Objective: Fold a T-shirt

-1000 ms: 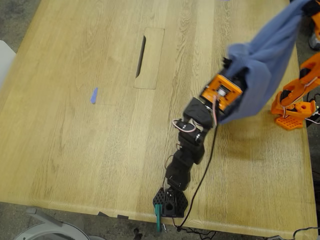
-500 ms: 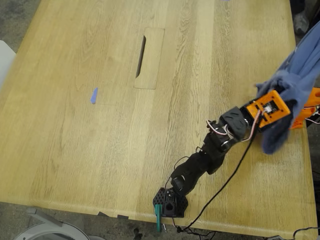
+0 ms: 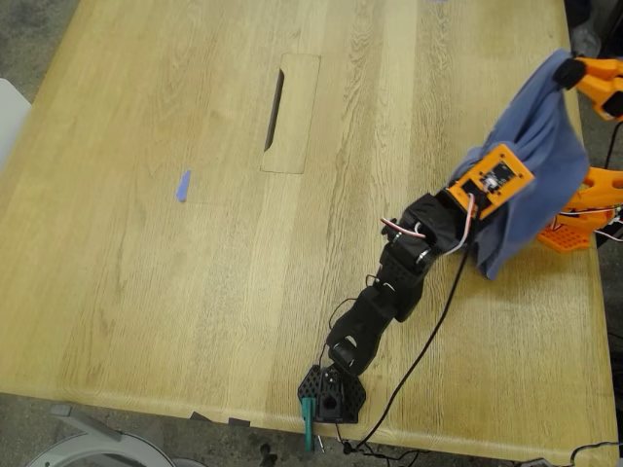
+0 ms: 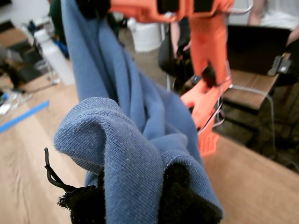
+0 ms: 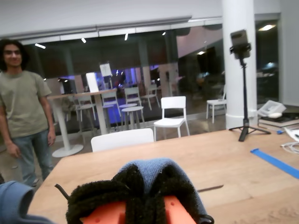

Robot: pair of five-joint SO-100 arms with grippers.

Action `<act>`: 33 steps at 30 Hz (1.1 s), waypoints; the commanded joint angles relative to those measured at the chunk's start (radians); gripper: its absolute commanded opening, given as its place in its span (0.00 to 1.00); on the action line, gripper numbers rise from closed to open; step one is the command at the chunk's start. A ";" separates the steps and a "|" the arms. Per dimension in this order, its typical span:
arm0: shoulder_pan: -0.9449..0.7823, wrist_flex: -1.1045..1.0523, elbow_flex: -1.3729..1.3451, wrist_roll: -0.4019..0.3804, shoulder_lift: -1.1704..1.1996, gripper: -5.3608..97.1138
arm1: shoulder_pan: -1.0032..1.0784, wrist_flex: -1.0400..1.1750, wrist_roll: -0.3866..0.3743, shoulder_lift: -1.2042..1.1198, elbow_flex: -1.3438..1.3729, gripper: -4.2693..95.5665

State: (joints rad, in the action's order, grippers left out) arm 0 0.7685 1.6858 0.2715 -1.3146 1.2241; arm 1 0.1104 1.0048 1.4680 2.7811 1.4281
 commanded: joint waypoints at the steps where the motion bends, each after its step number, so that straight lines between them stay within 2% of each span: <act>1: -0.061 0.078 0.067 -0.012 0.054 0.05 | -0.017 -0.055 -0.003 0.009 0.061 0.05; 6: -0.138 0.210 0.067 -0.015 0.054 0.05 | -0.023 -0.095 -0.014 0.051 0.218 0.06; 20: -0.342 0.212 0.017 -0.020 0.002 0.05 | 0.015 -0.302 -0.037 0.064 0.565 0.06; 24: -0.385 0.212 -0.143 -0.026 0.055 0.05 | 0.026 -0.356 -0.037 0.044 0.626 0.06; 29: -0.414 0.210 -0.684 -0.032 0.373 0.05 | 0.038 -0.410 -0.037 0.034 0.678 0.06; 33: -0.460 0.152 -0.831 -0.028 0.454 0.05 | 0.058 -0.454 -0.038 0.029 0.721 0.06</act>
State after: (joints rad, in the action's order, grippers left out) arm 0 0.3421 1.8392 -0.4939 -1.3376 1.4788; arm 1 0.1503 0.5921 1.4343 2.8149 2.1506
